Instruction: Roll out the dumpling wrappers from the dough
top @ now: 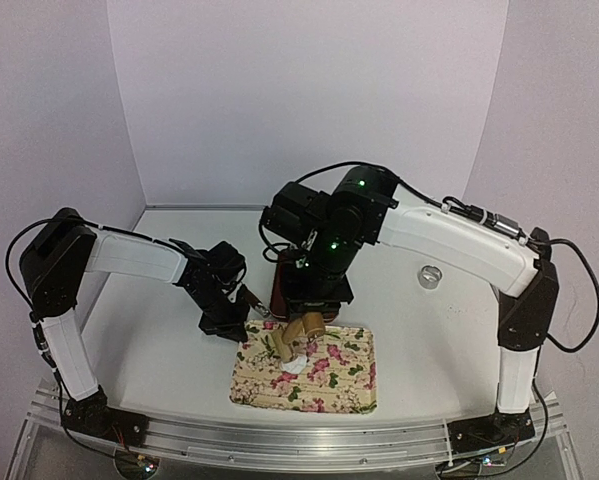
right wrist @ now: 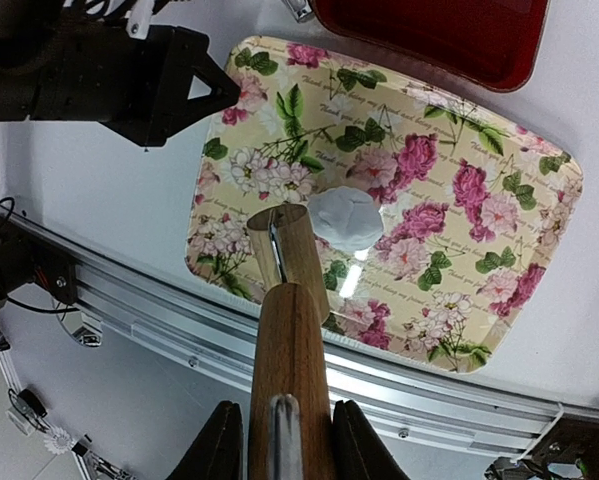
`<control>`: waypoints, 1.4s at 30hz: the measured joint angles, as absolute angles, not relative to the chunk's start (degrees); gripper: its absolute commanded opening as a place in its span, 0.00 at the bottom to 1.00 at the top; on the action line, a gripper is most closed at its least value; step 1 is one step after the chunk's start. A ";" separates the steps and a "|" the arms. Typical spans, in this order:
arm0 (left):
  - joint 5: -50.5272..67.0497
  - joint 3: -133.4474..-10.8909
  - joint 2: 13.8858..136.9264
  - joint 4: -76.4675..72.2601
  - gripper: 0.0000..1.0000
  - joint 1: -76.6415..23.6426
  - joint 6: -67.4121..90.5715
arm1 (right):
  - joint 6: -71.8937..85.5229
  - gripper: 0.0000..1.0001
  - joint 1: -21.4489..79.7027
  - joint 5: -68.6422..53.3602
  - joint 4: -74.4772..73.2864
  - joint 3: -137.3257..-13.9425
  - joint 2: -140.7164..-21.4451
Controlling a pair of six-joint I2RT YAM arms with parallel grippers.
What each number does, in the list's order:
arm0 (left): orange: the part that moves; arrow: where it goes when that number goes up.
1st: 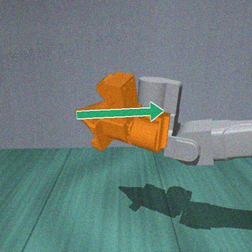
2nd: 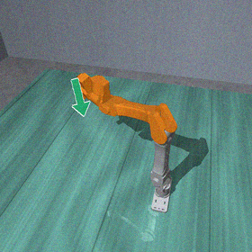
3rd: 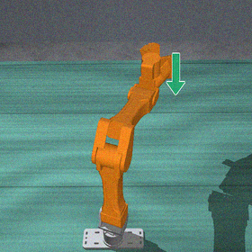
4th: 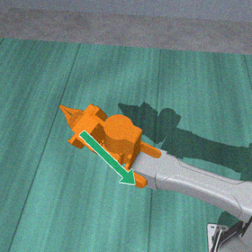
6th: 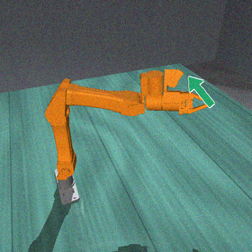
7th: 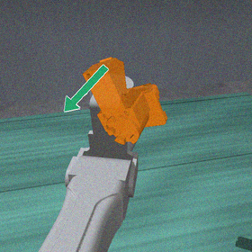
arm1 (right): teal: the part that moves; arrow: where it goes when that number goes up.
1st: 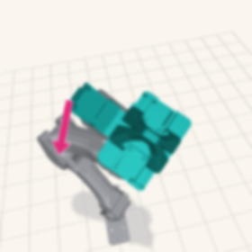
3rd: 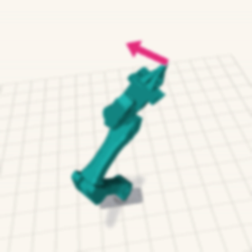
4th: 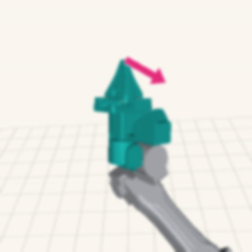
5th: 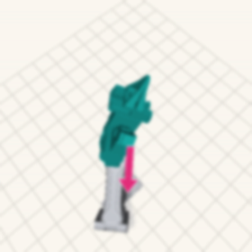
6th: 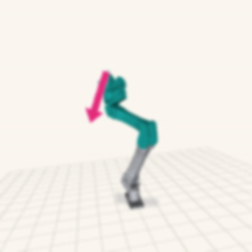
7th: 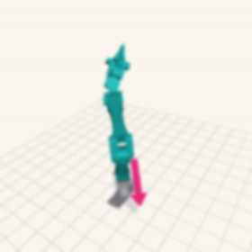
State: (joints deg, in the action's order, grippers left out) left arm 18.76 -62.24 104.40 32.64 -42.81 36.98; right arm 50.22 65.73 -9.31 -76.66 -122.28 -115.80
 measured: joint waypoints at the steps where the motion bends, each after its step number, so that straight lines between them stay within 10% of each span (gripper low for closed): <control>1: 18.76 -62.24 104.40 32.64 0.00 -42.81 36.91 | 50.24 0.00 65.71 -9.09 -76.66 -122.30 -116.44; 42: 17.78 -62.63 105.36 32.71 0.00 -42.81 35.86 | 49.34 0.00 65.67 -5.78 -74.65 -119.57 -120.99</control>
State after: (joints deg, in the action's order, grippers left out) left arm 17.78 -62.63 105.36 32.71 -42.81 35.86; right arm 49.34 65.67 -5.78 -74.65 -119.57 -120.99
